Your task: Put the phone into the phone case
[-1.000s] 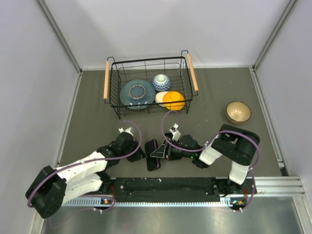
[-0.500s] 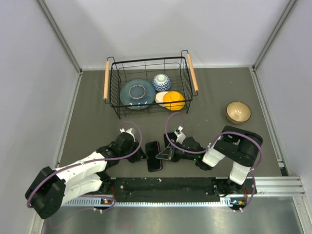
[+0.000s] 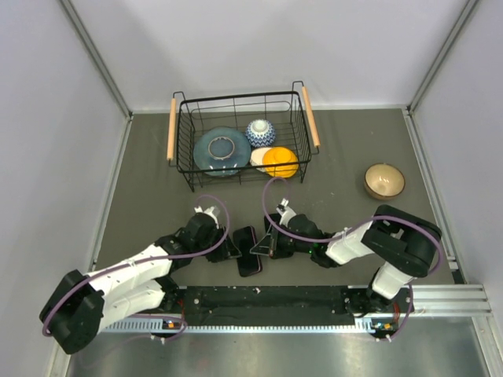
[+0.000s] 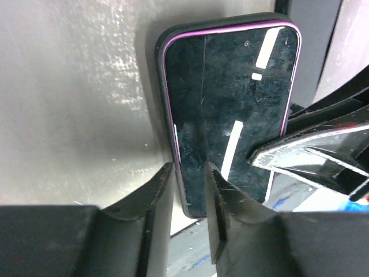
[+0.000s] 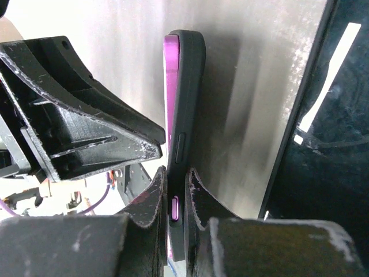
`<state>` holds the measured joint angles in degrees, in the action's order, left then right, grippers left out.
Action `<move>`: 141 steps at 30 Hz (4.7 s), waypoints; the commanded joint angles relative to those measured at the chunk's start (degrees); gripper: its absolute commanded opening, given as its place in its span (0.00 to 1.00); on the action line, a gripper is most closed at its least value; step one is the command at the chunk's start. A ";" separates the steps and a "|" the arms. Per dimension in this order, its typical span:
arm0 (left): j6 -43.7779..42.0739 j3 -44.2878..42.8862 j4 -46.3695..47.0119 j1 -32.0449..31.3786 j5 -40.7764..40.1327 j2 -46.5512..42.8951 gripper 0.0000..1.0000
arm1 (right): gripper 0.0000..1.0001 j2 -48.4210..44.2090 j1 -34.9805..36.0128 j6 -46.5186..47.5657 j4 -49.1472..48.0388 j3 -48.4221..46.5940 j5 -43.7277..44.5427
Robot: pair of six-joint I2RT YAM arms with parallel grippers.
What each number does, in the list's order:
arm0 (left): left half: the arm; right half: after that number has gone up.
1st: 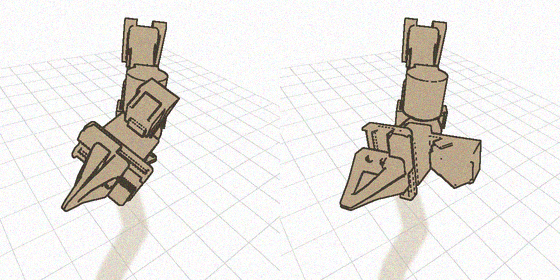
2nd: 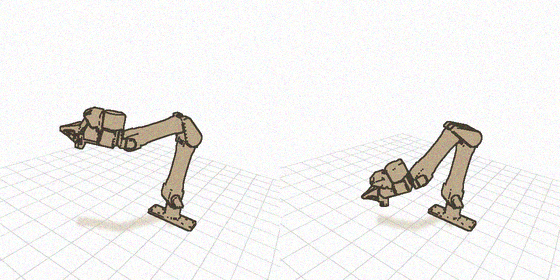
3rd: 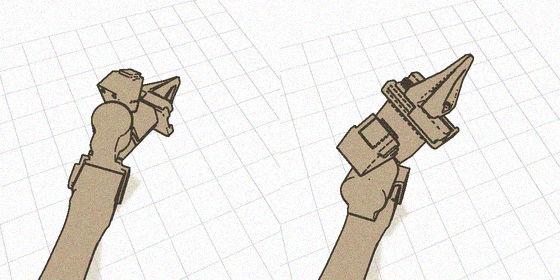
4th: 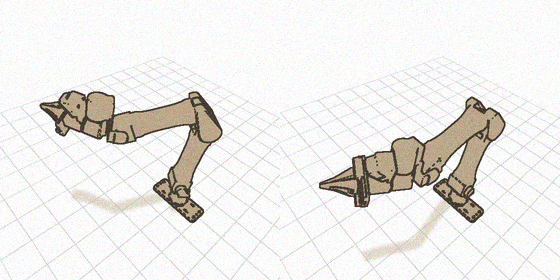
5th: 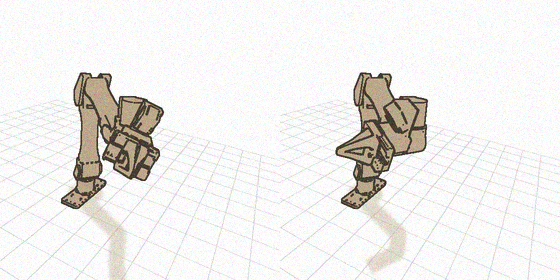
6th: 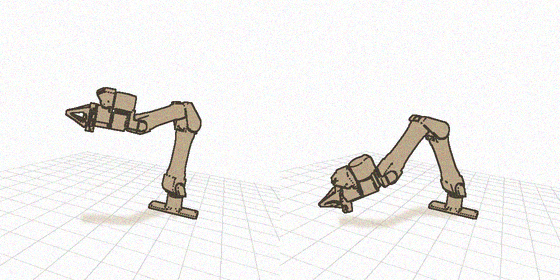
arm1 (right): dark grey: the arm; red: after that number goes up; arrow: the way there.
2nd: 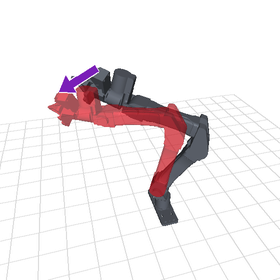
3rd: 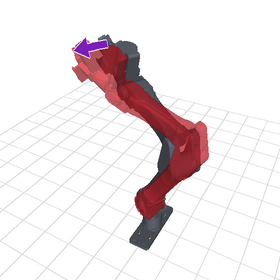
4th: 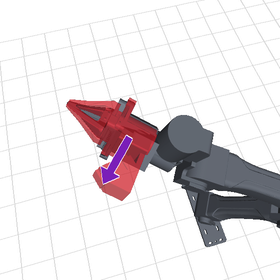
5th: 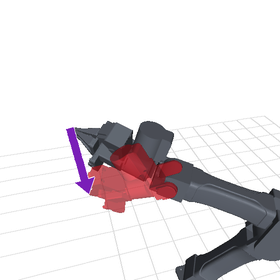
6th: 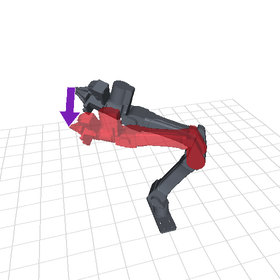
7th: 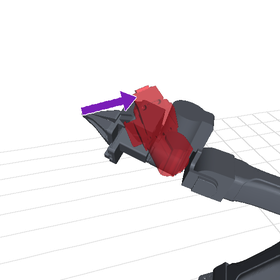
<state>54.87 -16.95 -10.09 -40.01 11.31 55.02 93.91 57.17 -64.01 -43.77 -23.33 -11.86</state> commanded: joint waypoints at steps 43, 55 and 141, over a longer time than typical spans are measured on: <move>5.42 1.13 28.54 -0.24 19.97 -17.76 0.01 | 0.34 -31.67 -5.05 -2.00 -22.00 12.79 -6.96; 2.70 0.08 34.25 -0.16 32.27 -14.60 0.00 | 0.58 -43.10 -5.93 7.75 2.80 5.85 -3.96; -5.37 -5.37 14.23 -0.07 7.07 -17.94 0.00 | 0.28 -35.02 -4.17 -5.51 -7.56 14.10 -10.47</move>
<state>55.16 -20.78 5.48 -40.03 24.47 38.70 60.86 52.40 -66.76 -47.44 -9.34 -24.05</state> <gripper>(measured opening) 0.172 0.377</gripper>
